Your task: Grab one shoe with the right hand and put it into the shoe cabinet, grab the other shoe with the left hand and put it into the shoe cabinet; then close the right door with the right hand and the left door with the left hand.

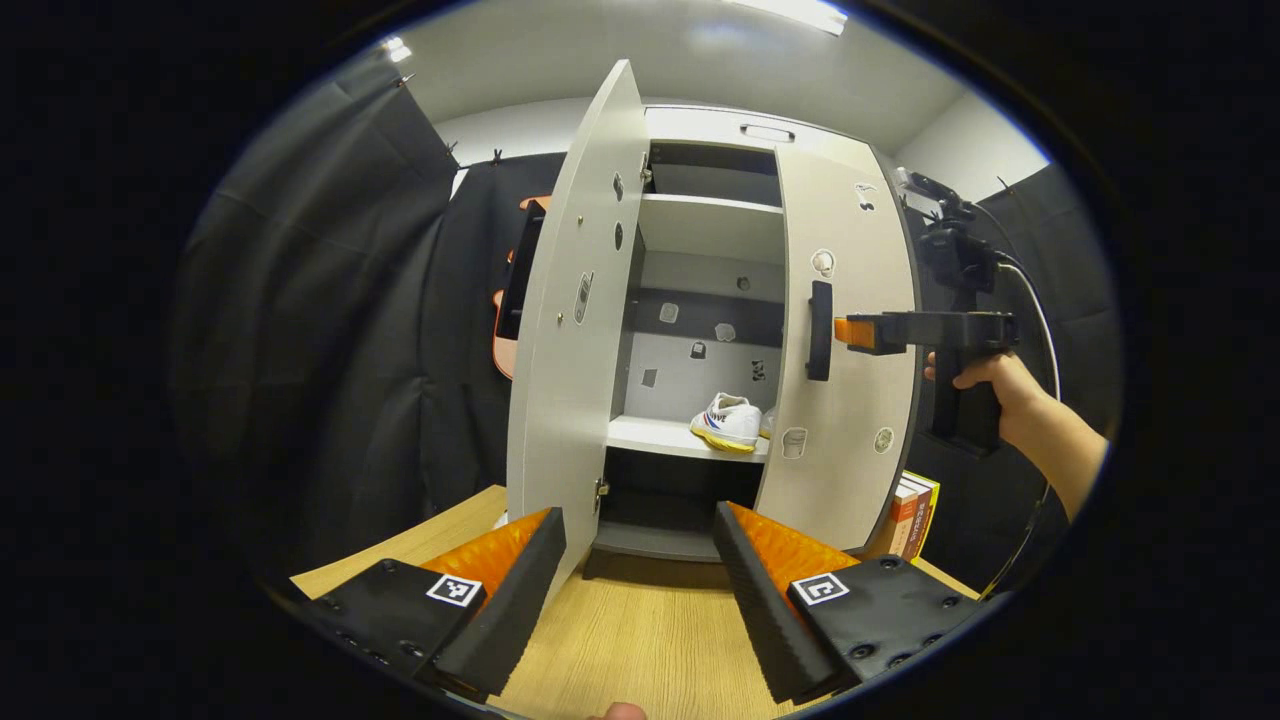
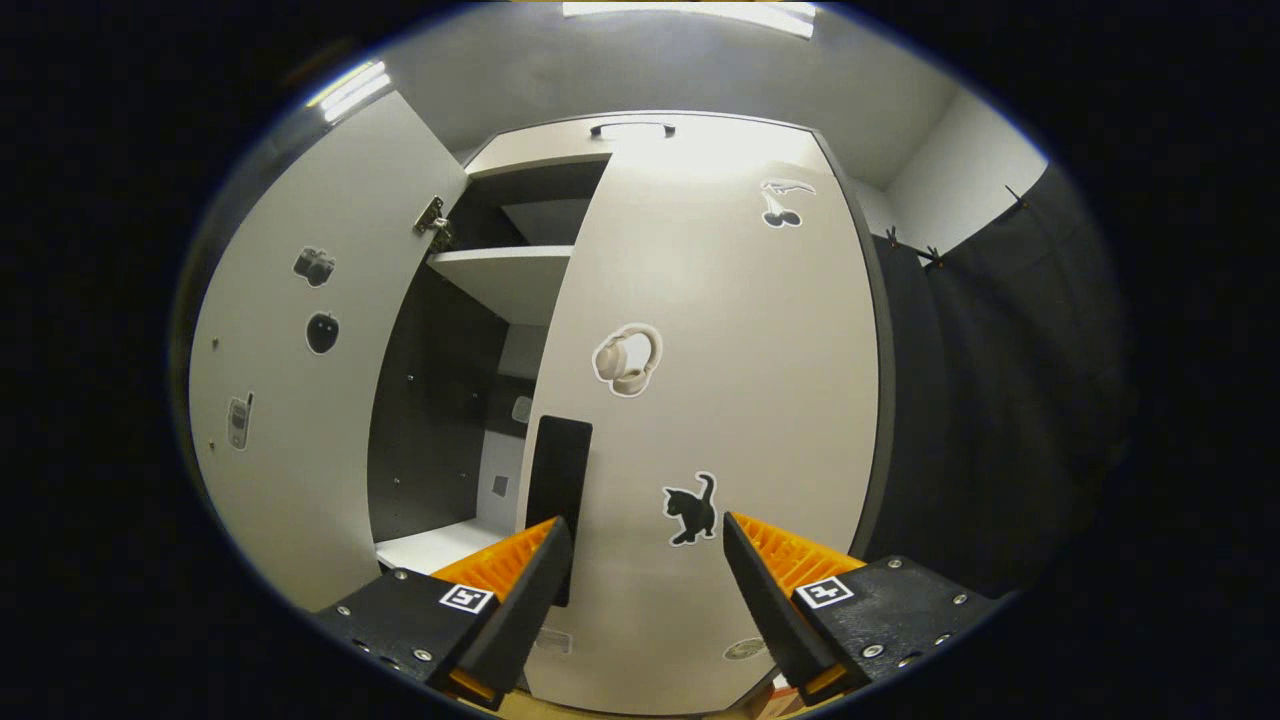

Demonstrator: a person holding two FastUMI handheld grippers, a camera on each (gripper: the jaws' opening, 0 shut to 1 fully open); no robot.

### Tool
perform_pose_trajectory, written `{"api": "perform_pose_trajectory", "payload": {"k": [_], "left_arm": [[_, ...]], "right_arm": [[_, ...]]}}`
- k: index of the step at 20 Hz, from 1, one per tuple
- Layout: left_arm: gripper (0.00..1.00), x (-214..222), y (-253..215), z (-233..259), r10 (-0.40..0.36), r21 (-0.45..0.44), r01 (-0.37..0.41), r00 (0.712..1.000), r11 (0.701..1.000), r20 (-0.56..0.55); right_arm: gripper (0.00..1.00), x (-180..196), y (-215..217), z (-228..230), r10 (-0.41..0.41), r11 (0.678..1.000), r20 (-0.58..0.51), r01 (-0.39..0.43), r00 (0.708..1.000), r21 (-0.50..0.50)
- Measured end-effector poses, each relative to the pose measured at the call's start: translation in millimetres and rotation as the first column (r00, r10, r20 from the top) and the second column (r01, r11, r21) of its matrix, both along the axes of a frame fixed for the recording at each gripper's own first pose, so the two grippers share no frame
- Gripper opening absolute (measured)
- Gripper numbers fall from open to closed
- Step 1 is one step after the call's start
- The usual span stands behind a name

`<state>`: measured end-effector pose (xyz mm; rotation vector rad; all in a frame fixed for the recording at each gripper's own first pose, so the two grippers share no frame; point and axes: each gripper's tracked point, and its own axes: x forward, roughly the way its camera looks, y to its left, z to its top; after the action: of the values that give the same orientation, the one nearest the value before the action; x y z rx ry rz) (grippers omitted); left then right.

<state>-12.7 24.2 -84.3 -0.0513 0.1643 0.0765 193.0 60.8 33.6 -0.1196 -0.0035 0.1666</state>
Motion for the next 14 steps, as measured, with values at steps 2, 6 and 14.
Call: {"api": "perform_pose_trajectory", "payload": {"k": [2, 6, 14], "left_arm": [[0.96, -0.2, -2.0, 0.0, -0.002, -0.01, 0.002, 1.0, 1.0, -0.002], [0.96, 3.0, -6.9, 2.0, -0.015, -0.004, 0.015, 1.0, 1.0, 0.002], [0.97, 13.5, -24.0, 10.6, -0.054, -0.017, 0.055, 0.998, 0.998, 0.02]], "right_arm": [[0.94, -22.4, -3.1, 2.2, 0.01, 0.999, -0.004, -0.01, 1.0, 0.03], [0.94, -63.8, -17.3, 3.4, 0.002, 0.998, -0.014, -0.001, 1.0, 0.063], [0.94, -145.4, -65.3, -11.1, -0.081, 0.989, -0.036, 0.085, 0.996, 0.119]]}}
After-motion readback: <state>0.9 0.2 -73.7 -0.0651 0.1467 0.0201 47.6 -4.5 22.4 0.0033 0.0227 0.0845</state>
